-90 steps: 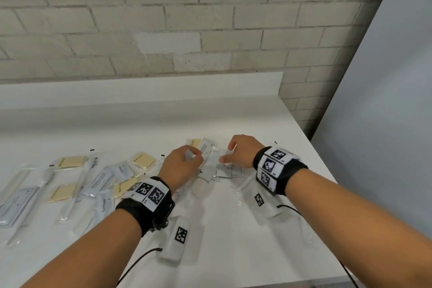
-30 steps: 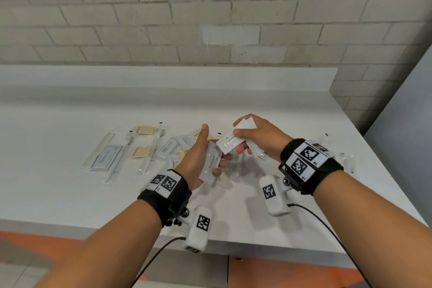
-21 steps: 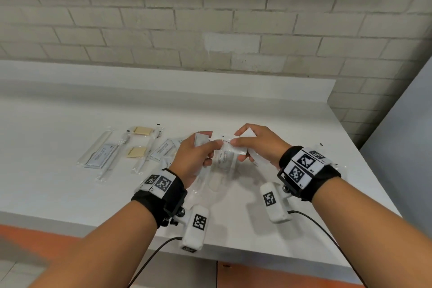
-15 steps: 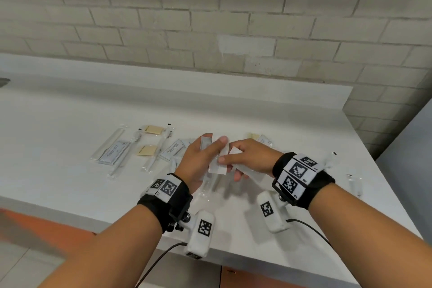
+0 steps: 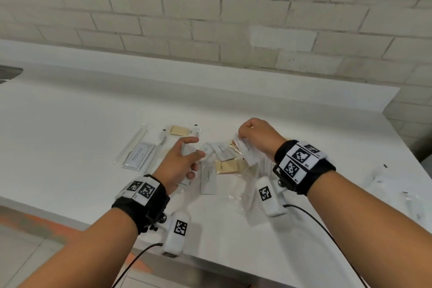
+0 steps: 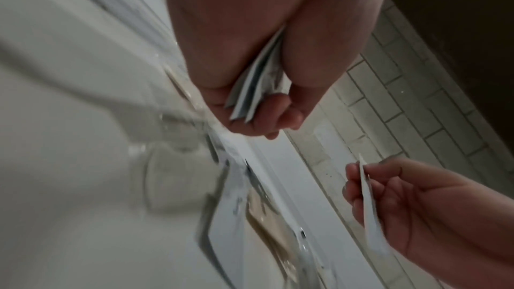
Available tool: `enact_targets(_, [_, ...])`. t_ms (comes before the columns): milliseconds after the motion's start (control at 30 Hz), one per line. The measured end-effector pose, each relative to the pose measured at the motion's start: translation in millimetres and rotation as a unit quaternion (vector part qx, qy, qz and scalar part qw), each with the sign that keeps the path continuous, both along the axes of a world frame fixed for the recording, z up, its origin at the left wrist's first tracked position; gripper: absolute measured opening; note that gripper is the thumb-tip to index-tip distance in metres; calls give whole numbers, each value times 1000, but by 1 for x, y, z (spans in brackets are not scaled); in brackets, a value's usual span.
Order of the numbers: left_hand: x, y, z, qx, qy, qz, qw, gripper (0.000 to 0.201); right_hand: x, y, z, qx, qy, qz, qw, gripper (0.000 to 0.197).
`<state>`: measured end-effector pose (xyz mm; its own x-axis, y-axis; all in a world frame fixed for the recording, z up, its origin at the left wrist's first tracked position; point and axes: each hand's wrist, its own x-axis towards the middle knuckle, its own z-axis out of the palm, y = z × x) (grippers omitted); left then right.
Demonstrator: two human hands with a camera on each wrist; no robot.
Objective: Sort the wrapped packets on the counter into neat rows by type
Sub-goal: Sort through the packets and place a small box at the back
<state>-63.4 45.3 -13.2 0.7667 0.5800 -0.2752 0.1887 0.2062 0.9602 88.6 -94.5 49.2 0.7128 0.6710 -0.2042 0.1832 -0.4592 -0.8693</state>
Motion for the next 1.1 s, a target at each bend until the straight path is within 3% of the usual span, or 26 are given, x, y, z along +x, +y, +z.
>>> enact_targets(100, [8, 24, 4, 6, 4, 12, 1000, 24, 3, 22, -4, 37, 46, -41, 997, 6])
enact_targets(200, [19, 39, 13, -1, 3, -33, 999, 48, -11, 49, -7, 120, 160, -18, 980, 19])
enact_targets(267, [26, 42, 21, -1, 0, -88, 996, 58, -22, 66, -10, 157, 161, -14, 974, 24])
enact_targets(333, [30, 44, 29, 6, -4, -122, 993, 55, -28, 82, -12, 158, 115, -24, 980, 21])
enact_targets(433, [32, 55, 28, -39, -34, -135, 989, 35, -29, 92, -13, 112, 40, 7, 993, 12])
enact_targets(500, [30, 64, 23, -27, -29, -157, 987, 34, -26, 93, -13, 64, 38, 26, 997, 14])
enact_targets(633, [22, 71, 11, -10, 11, -167, 986, 31, -13, 88, -22, -3, 46, -64, 997, 16])
enact_targets(700, [21, 72, 7, -63, 14, -165, 984, 27, -11, 83, -30, -117, -29, -60, 991, 21])
enact_targets(767, [22, 71, 4, -103, 11, -158, 982, 18, -15, 77, -36, -257, -93, -29, 962, 38])
enact_targets(833, [24, 70, 0, -50, 28, -162, 985, 11, -21, 73, -42, -326, -114, -22, 938, 52])
enact_targets(900, [26, 69, -7, 81, 67, -186, 977, 16, -21, 71, -47, -324, -119, -40, 938, 58])
enact_targets(1000, [25, 62, -14, 275, 140, -221, 925, 47, -20, 71, -47, -301, -98, -77, 945, 69])
enact_targets(1100, [27, 52, -17, 345, 154, -242, 894, 67, -19, 67, -45, -259, -77, -111, 956, 67])
